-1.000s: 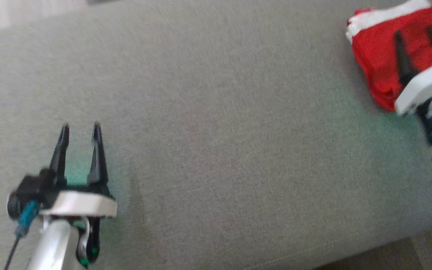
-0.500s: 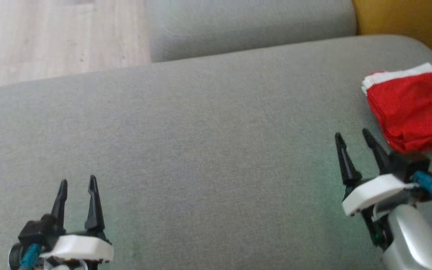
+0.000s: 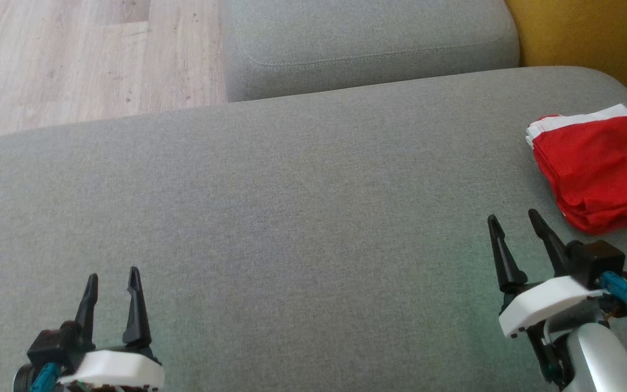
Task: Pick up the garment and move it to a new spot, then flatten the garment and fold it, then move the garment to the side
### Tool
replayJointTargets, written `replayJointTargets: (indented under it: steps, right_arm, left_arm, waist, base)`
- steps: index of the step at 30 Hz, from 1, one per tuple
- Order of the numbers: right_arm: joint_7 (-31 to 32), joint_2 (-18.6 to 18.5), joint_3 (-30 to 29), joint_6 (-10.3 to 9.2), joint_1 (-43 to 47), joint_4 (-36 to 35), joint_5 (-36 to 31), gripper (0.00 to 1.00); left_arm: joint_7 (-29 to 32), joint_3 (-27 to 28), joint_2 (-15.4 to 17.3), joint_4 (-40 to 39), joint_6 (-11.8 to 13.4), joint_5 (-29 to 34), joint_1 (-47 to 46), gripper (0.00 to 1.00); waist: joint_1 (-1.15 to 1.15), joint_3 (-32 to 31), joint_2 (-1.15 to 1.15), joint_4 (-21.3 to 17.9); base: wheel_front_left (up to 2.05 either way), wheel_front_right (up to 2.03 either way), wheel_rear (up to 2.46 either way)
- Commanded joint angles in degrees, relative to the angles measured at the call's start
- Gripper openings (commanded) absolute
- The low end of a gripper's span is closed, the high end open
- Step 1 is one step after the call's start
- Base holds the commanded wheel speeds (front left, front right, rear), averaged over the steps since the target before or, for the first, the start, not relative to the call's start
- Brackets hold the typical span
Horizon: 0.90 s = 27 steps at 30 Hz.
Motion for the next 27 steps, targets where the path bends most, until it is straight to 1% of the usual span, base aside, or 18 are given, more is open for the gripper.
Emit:
replayJointTargets:
  steps: [1,7,18,19,24,27]
  right_arm:
    - [0.22,0.08,0.93,0.39,-0.98,-2.73,-0.50,1.00]
    - [1.29,0.23,0.66,0.39,-0.50,-4.67,-0.80,1.00]
    - [2.09,0.44,0.88,0.39,0.27,-5.07,-0.34,1.00]
    - [2.22,0.56,-0.27,0.00,1.45,-2.94,-0.22,0.00]
    - [2.28,0.87,0.01,-0.05,4.05,1.59,-0.03,0.00]
    - [2.58,0.99,-0.36,-0.04,3.88,1.52,1.89,0.00]
  left_arm:
    - [-0.70,2.45,0.60,-1.49,-0.33,0.40,-2.46,1.00]
    - [-0.70,2.85,0.36,-1.39,-0.75,0.85,-2.69,1.00]
    - [-0.71,3.32,-0.02,-1.33,-0.97,1.41,-2.82,1.00]
    - [0.02,0.78,-0.70,0.08,-0.99,1.04,-0.05,0.00]
    - [0.24,0.20,-1.95,4.11,-0.98,0.86,2.17,0.00]
    - [0.82,0.63,-2.10,3.96,-1.13,-0.78,1.91,0.00]
  waist:
    - [0.00,0.03,0.00,0.02]
    - [0.00,-0.03,0.00,0.03]
    - [0.00,0.18,0.00,0.04]
    - [0.00,0.18,0.00,0.04]
    - [0.00,0.19,0.00,0.06]
    - [0.00,0.20,0.00,0.13]
  base:
    - [0.00,0.00,0.00]
    - [0.00,0.00,0.00]
    - [0.00,0.00,0.00]
    - [0.00,0.00,0.00]
    - [0.00,0.00,0.00]
    - [0.00,0.00,0.00]
